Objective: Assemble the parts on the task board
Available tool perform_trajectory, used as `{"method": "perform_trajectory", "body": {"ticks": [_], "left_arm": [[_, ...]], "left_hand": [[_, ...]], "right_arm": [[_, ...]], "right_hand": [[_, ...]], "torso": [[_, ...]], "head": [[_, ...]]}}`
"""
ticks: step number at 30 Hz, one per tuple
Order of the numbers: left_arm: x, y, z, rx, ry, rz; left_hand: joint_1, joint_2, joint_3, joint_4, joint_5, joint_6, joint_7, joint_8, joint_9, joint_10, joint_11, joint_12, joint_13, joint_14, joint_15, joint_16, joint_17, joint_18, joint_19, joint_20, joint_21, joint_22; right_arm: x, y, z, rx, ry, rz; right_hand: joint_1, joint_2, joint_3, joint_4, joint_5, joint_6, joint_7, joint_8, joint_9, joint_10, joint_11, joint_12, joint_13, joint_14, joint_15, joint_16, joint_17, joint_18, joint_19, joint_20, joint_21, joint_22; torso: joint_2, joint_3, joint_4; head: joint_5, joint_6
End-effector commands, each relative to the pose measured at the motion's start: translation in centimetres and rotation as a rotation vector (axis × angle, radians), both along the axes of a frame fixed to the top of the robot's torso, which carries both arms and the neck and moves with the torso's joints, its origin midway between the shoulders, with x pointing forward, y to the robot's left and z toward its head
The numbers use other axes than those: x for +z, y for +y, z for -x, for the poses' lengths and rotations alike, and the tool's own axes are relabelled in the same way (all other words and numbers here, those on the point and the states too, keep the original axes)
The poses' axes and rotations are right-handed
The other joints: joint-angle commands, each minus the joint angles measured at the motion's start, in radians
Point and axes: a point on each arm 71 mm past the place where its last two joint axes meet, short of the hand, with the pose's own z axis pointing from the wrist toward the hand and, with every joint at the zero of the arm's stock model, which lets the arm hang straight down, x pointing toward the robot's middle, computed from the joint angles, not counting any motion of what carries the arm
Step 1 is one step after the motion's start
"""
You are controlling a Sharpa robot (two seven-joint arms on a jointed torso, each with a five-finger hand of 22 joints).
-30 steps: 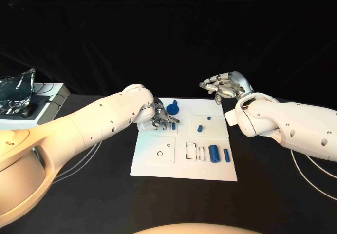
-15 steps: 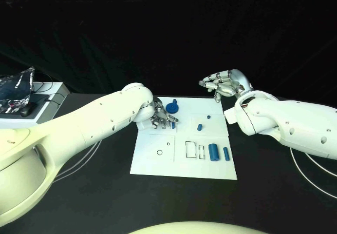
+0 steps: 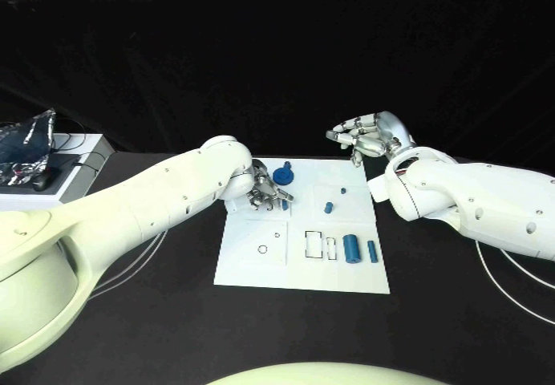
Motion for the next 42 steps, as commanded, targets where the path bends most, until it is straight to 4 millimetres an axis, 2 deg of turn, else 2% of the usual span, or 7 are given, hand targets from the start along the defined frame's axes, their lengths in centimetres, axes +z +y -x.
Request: {"method": "perform_trajectory", "body": {"ticks": [1,11,23,25,32,38,42], "left_arm": [[-0.09,-0.42,0.17,-0.032,0.013,0.008],[-0.35,-0.51,0.27,-0.034,0.019,0.012],[-0.56,-0.75,0.39,-0.031,0.021,0.032],[-0.58,-0.75,0.39,-0.030,0.024,0.041],[-0.60,-0.85,0.44,-0.034,0.036,0.073],[-0.54,-0.91,0.49,-0.029,0.041,0.108],[-0.49,-0.89,0.49,-0.028,0.039,0.118]], "left_hand": [[-0.001,0.010,0.000,-0.010,0.001,-0.001,-0.007,0.013,0.026,-0.001,-0.004,-0.001,0.001,0.003,-0.001,0.004,0.002,-0.004,-0.002,0.001,0.006,0.069],[-0.003,0.006,0.011,-0.006,0.001,-0.010,-0.014,0.030,0.103,-0.001,-0.007,0.001,0.001,0.004,-0.003,0.007,0.004,-0.006,-0.001,-0.002,0.013,0.068],[0.014,0.007,0.076,-0.010,0.003,-0.010,-0.014,0.016,0.117,-0.004,-0.008,0.001,0.003,0.002,-0.004,0.008,0.004,-0.007,-0.003,-0.003,0.014,0.068],[0.040,0.018,0.122,-0.025,0.000,-0.014,-0.014,0.005,0.111,-0.008,-0.007,-0.002,0.002,0.000,-0.006,0.008,0.003,-0.007,-0.004,-0.003,0.014,0.068],[0.036,-0.029,0.330,-0.067,0.002,-0.011,-0.012,-0.025,0.098,-0.015,-0.008,-0.013,-0.004,-0.008,-0.004,0.010,0.003,-0.009,-0.012,-0.003,0.008,0.068],[0.015,-0.073,0.607,-0.176,0.005,-0.029,-0.008,-0.018,0.120,-0.013,-0.007,-0.037,-0.025,-0.013,-0.004,0.010,0.003,-0.009,-0.021,-0.006,0.000,0.066],[-0.018,-0.077,0.695,-0.233,0.018,-0.039,-0.001,0.002,0.149,-0.006,-0.006,-0.045,-0.034,-0.013,-0.002,0.011,0.003,-0.009,-0.023,-0.008,0.002,0.068]], "right_arm": [[0.14,0.17,0.02,0.012,-0.013,0.001],[0.18,0.22,0.03,0.010,-0.015,0.002],[0.17,0.24,-0.01,0.003,-0.014,0.007],[0.16,0.24,-0.03,0.003,-0.013,0.007],[0.13,0.31,-0.07,0.005,-0.010,0.008],[0.08,0.29,-0.13,0.005,-0.005,0.009],[0.03,0.25,-0.16,0.006,0.001,0.011]], "right_hand": [[0.001,0.006,-0.001,-0.006,0.006,0.007,-0.001,-0.002,-0.001,0.003,-0.003,0.005,-0.001,-0.001,-0.002,0.005,-0.001,0.006,0.015,-0.004,-0.004,0.036],[0.001,0.006,-0.001,-0.006,0.006,0.007,-0.001,-0.002,-0.002,0.004,-0.003,0.004,-0.002,-0.001,-0.002,0.005,-0.002,0.006,0.016,-0.004,-0.007,0.036],[0.008,0.010,0.004,-0.015,0.027,0.008,-0.001,-0.003,-0.004,0.005,-0.004,0.002,-0.004,0.000,-0.003,0.005,-0.003,0.006,0.019,-0.005,-0.012,0.036],[0.006,0.010,0.004,-0.015,0.029,0.009,-0.001,-0.003,-0.004,0.006,-0.004,0.002,-0.005,0.000,-0.003,0.005,-0.003,0.005,0.020,-0.005,-0.011,0.037],[0.006,0.011,0.005,-0.018,0.033,0.009,-0.001,-0.004,-0.005,0.006,-0.004,0.002,-0.005,0.000,-0.003,0.005,-0.003,0.005,0.020,-0.005,-0.011,0.037],[0.004,0.012,0.005,-0.018,0.035,0.010,-0.001,-0.004,-0.005,0.006,-0.004,0.002,-0.005,0.000,-0.003,0.005,-0.004,0.005,0.021,-0.005,-0.011,0.038],[0.003,0.011,0.004,-0.018,0.038,0.010,-0.001,-0.004,-0.006,0.006,-0.004,0.002,-0.005,0.000,-0.003,0.005,-0.004,0.005,0.021,-0.005,-0.014,0.037]], "torso": [[0.000,0.0002,0.0005],[0.001,0.0009,0.0003],[0.000,0.0009,0.0016],[0.000,0.0012,0.0020],[0.000,0.0012,0.0014],[0.000,0.0016,0.0012],[0.000,0.0015,0.0014]], "head": [[-0.001,-0.002],[-0.003,-0.004],[-0.005,-0.007],[-0.004,-0.008],[-0.003,-0.011],[-0.003,-0.013],[-0.002,-0.015]]}}
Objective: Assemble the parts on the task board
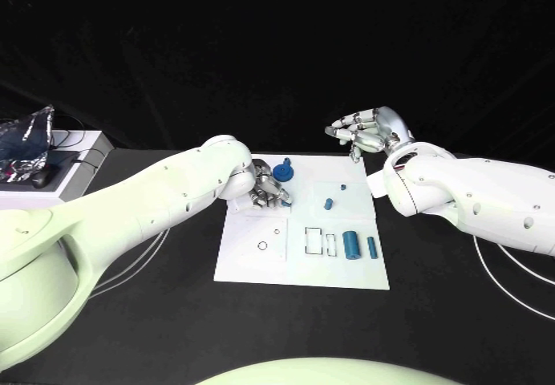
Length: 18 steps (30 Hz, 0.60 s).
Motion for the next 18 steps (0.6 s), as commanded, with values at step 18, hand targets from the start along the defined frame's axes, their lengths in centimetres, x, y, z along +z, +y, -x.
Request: {"method": "perform_trajectory", "body": {"ticks": [18], "left_arm": [[1.0,1.7,0.3,0.030,-0.029,0.020]], "left_hand": [[-0.085,-0.017,0.183,-0.220,0.205,0.037,-0.014,0.017,0.085,0.064,-0.024,-0.008,-0.012,0.051,-0.020,0.047,0.069,-0.025,0.033,-0.032,0.068,0.083]], "right_arm": [[-0.1,-0.7,-0.2,-0.002,0.008,0.018]], "right_hand": [[-0.005,0.006,-0.004,-0.004,0.005,0.007,0.001,-0.005,-0.002,0.004,-0.004,0.002,-0.002,-0.001,-0.002,0.005,-0.001,0.006,0.017,-0.001,-0.007,0.036]], "torso": [[-0.006,0.0014,0.0046]], "head": [[0.004,-0.001]]}}
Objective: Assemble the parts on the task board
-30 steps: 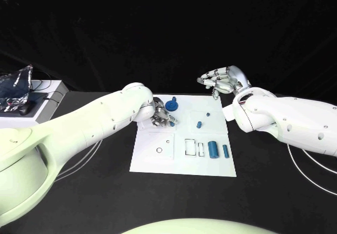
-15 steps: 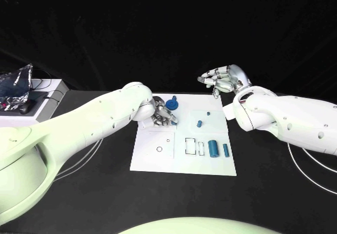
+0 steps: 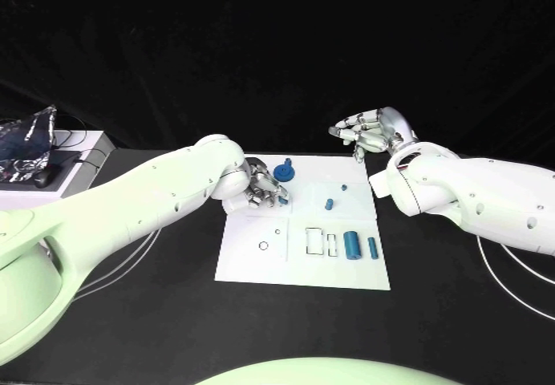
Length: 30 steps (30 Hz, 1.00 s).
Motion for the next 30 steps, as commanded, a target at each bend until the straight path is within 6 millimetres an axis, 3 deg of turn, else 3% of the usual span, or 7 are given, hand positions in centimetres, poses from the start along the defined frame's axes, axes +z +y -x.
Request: {"method": "perform_trajectory", "body": {"ticks": [1,10,17,30], "left_arm": [[0.5,0.4,0.0,0.013,-0.019,-0.013],[1.0,2.2,0.1,0.000,-0.082,-0.117],[1.1,2.5,0.0,0.010,-0.117,-0.161],[0.6,1.2,-0.1,-0.010,-0.165,-0.181]], "left_hand": [[-0.012,0.001,0.194,-0.206,0.022,0.013,-0.003,-0.007,0.000,0.017,-0.006,-0.004,-0.001,0.015,-0.003,0.011,0.019,-0.011,0.009,-0.005,0.014,0.085],[-0.017,-0.014,0.192,-0.211,0.066,0.040,-0.012,-0.020,0.005,0.046,-0.014,-0.018,0.001,0.040,-0.012,0.009,0.064,-0.024,0.029,-0.021,0.042,0.089],[-0.020,-0.021,0.193,-0.211,0.101,0.047,-0.014,-0.022,0.012,0.054,-0.017,-0.022,0.004,0.045,-0.015,0.004,0.078,-0.027,0.037,-0.026,0.054,0.092],[-0.010,-0.022,0.182,-0.203,0.100,0.048,-0.014,-0.030,0.019,0.055,-0.017,-0.027,0.010,0.048,-0.014,-0.008,0.088,-0.026,0.036,-0.025,0.053,0.091]], "right_arm": [[0.0,-0.1,-0.1,0.013,-0.004,0.012],[0.0,-0.8,-0.3,-0.004,-0.015,0.017],[0.1,-0.9,-0.3,-0.004,-0.018,0.018],[0.1,-0.6,-0.3,0.004,-0.020,0.018]], "right_hand": [[-0.005,0.006,-0.004,-0.004,0.006,0.006,0.003,-0.005,-0.001,0.004,-0.004,0.002,-0.002,-0.001,-0.002,0.005,-0.001,0.006,0.017,-0.001,-0.007,0.037],[-0.003,0.005,-0.003,-0.005,0.007,0.002,0.005,-0.009,-0.004,0.001,-0.001,-0.004,-0.007,-0.010,0.000,0.000,-0.004,0.008,0.009,0.001,-0.040,0.031],[-0.002,0.005,-0.003,-0.005,0.007,0.002,0.005,-0.010,-0.005,0.002,-0.001,-0.007,-0.010,-0.011,0.000,0.000,-0.004,0.008,0.009,0.002,-0.041,0.031],[-0.002,0.005,-0.002,-0.006,0.007,0.003,0.005,-0.010,-0.006,0.003,-0.001,-0.009,-0.013,-0.011,0.001,0.000,-0.004,0.008,0.009,0.002,-0.042,0.031]], "torso": [[-0.005,0.0007,0.0038],[-0.013,-0.0019,0.0091],[-0.010,-0.0025,0.0073],[-0.008,-0.0010,0.0059]], "head": [[0.001,-0.001],[-0.001,-0.006],[0.002,-0.004],[0.002,-0.007]]}}
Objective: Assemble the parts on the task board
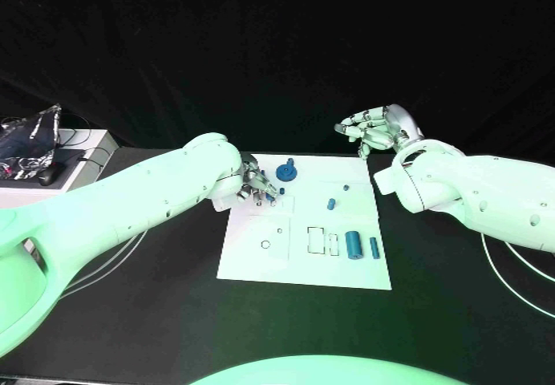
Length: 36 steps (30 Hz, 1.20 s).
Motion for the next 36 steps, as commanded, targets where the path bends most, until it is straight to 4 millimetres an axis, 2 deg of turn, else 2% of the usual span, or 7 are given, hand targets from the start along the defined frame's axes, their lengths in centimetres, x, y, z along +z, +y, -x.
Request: {"method": "perform_trajectory", "body": {"ticks": [1,13,36], "left_arm": [[0.1,-0.2,-0.2,-0.010,-0.045,-0.023],[-0.7,-0.8,0.1,-0.037,-0.043,-0.042],[-1.1,-1.1,0.1,-0.067,-0.058,-0.071]], "left_hand": [[0.014,0.004,0.191,-0.194,0.001,0.006,0.003,-0.004,0.002,0.007,-0.004,-0.003,0.001,0.009,-0.001,-0.004,0.001,-0.011,0.003,0.000,0.005,0.091],[0.014,0.004,0.191,-0.194,0.001,0.006,0.003,-0.004,0.002,0.007,-0.004,-0.003,0.001,0.009,-0.001,-0.004,0.001,-0.011,0.003,0.000,0.005,0.091],[0.025,0.000,0.189,-0.183,-0.001,0.005,0.003,-0.006,0.006,0.005,-0.003,-0.006,0.005,0.012,0.000,-0.008,0.010,-0.009,0.002,0.002,0.004,0.090]], "right_arm": [[0.1,0.3,0.0,0.024,-0.014,0.008],[0.1,0.5,0.1,0.029,-0.014,0.008],[0.1,0.7,0.1,0.039,-0.003,0.007]], "right_hand": [[-0.002,0.005,-0.002,-0.006,0.003,0.002,0.007,-0.006,-0.001,0.003,-0.002,-0.005,-0.001,-0.007,-0.003,0.000,-0.001,0.014,0.009,0.002,-0.006,0.032],[-0.002,0.006,-0.002,-0.006,0.004,0.003,0.007,-0.009,-0.005,0.005,-0.002,-0.007,-0.007,-0.007,-0.003,0.001,-0.002,0.014,0.010,0.002,-0.006,0.032],[-0.004,0.006,-0.002,-0.006,0.003,0.003,0.007,-0.010,-0.006,0.004,-0.002,-0.007,-0.009,-0.008,-0.003,0.001,-0.002,0.014,0.010,0.002,-0.009,0.032]], "torso": [[0.001,0.0011,-0.0010],[0.000,0.0003,0.0003],[0.000,0.0010,0.0002]], "head": [[-0.001,-0.002],[-0.003,-0.006],[-0.007,-0.012]]}}
